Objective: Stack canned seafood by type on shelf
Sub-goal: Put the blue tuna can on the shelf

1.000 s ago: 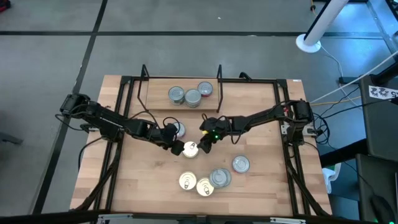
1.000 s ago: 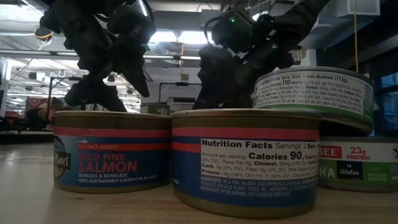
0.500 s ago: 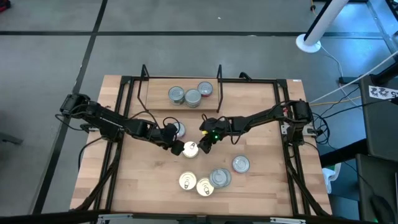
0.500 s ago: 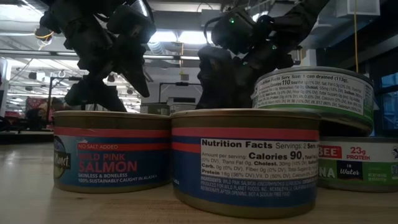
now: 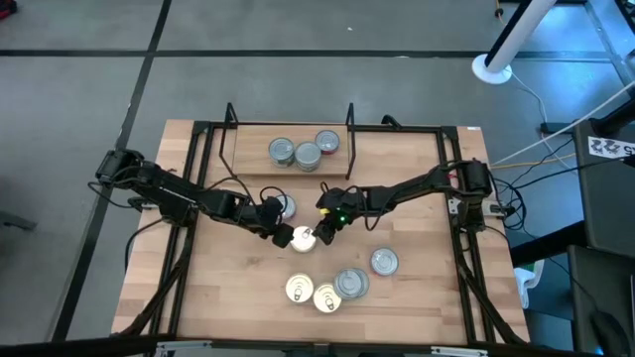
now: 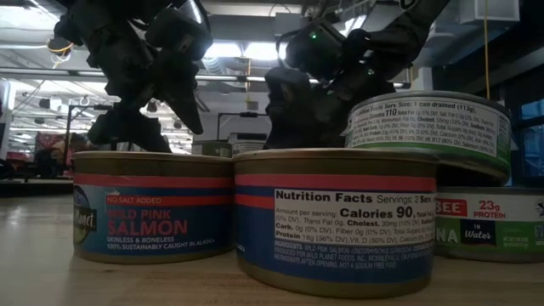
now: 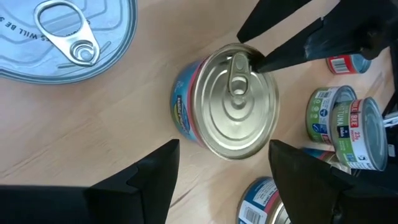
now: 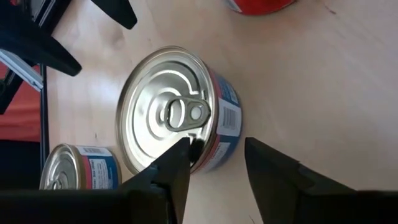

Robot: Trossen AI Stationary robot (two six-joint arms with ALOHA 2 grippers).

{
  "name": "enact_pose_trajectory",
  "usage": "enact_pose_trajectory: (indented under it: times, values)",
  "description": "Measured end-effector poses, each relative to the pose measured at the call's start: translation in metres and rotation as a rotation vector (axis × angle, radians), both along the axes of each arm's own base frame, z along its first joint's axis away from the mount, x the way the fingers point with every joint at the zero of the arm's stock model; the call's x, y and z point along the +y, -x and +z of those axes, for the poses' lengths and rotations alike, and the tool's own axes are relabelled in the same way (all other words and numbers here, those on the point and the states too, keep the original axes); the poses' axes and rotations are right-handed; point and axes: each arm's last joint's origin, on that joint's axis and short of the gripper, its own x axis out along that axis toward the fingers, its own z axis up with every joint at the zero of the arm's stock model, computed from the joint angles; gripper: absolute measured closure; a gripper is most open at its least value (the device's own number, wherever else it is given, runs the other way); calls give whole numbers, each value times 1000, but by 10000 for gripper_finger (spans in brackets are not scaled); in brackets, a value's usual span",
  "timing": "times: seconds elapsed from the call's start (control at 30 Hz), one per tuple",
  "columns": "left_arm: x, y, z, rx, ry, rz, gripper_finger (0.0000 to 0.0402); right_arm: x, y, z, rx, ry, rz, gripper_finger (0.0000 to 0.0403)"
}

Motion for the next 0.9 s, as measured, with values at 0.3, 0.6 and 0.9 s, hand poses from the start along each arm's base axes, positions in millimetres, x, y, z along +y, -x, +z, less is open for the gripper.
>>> enact_pose_trajectory:
  times: [0.3, 0.6, 0.9]
  values:
    - [0, 0, 0, -1, 5, 5, 160, 0, -1, 1, -16, -3, 3, 345]
    - [0, 0, 0, -1, 5, 5, 160, -1, -2, 1, -34, 22, -8, 388]
    - [-1, 0, 0, 5, 82, 51, 160, -1, -3, 0, -41, 36, -18, 400]
